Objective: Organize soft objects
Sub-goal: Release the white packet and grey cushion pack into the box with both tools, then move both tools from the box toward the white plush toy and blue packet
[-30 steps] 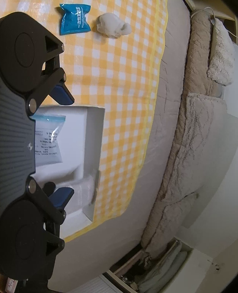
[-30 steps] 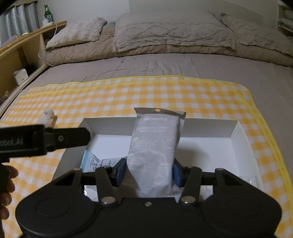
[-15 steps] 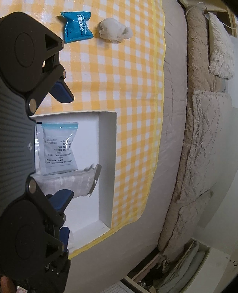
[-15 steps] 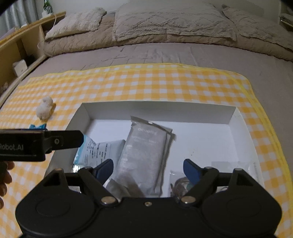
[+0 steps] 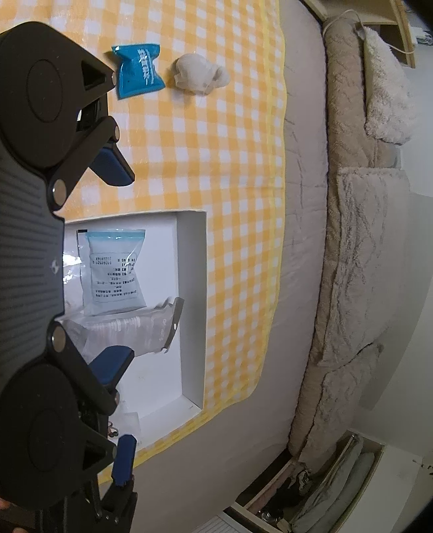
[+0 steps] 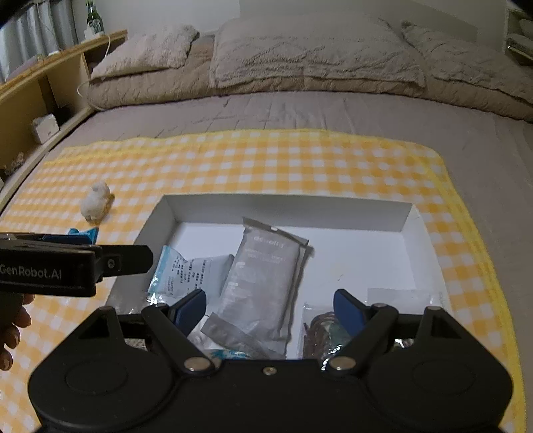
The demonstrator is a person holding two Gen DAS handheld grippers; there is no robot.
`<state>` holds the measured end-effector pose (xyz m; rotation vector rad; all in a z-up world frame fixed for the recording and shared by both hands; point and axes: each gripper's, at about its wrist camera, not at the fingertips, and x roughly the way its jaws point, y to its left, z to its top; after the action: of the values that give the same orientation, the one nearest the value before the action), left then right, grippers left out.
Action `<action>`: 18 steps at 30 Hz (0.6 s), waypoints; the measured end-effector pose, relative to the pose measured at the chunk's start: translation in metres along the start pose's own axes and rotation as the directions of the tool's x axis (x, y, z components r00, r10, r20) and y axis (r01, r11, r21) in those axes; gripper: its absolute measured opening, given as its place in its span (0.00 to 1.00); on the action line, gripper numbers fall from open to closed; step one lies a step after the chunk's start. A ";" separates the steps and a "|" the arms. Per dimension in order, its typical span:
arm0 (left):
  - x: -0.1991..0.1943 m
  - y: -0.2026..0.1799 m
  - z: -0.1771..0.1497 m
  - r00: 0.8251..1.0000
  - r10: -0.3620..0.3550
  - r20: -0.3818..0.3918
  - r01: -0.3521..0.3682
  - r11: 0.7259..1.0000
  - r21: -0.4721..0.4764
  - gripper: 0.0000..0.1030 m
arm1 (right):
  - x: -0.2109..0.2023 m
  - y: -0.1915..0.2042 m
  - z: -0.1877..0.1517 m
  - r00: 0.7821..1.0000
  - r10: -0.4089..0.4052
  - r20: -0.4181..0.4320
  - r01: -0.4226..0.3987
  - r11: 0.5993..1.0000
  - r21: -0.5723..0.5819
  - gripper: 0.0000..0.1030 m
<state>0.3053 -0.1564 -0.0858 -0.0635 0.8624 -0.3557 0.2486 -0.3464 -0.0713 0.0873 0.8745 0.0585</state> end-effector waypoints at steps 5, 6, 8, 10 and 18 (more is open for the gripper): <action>-0.017 -0.001 -0.001 1.000 0.011 0.024 -0.011 1.000 0.009 1.00 | -0.020 -0.004 0.000 0.999 -0.004 0.038 0.004 1.000 0.020 0.82; -0.021 -0.001 -0.002 1.000 0.012 0.029 -0.013 1.000 0.011 1.00 | -0.024 -0.005 -0.001 0.999 -0.006 0.046 0.004 1.000 0.022 0.82; -0.028 -0.002 -0.003 0.999 0.017 0.039 -0.017 1.000 0.015 1.00 | -0.032 -0.006 -0.002 0.998 -0.006 0.061 0.004 1.000 0.028 0.82; -0.035 -0.003 -0.004 0.999 0.022 0.048 -0.024 1.000 0.021 1.00 | -0.040 -0.007 -0.003 0.997 -0.006 0.076 0.003 0.999 0.036 0.82; -0.062 -0.006 -0.012 0.995 0.054 0.084 -0.058 0.997 0.049 1.00 | -0.071 -0.010 -0.008 0.990 -0.015 0.138 0.009 0.999 0.044 0.87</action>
<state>0.2579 -0.1403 -0.0474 -0.0058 0.7716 -0.3204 0.1972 -0.3624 -0.0238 0.1256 0.7375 0.0222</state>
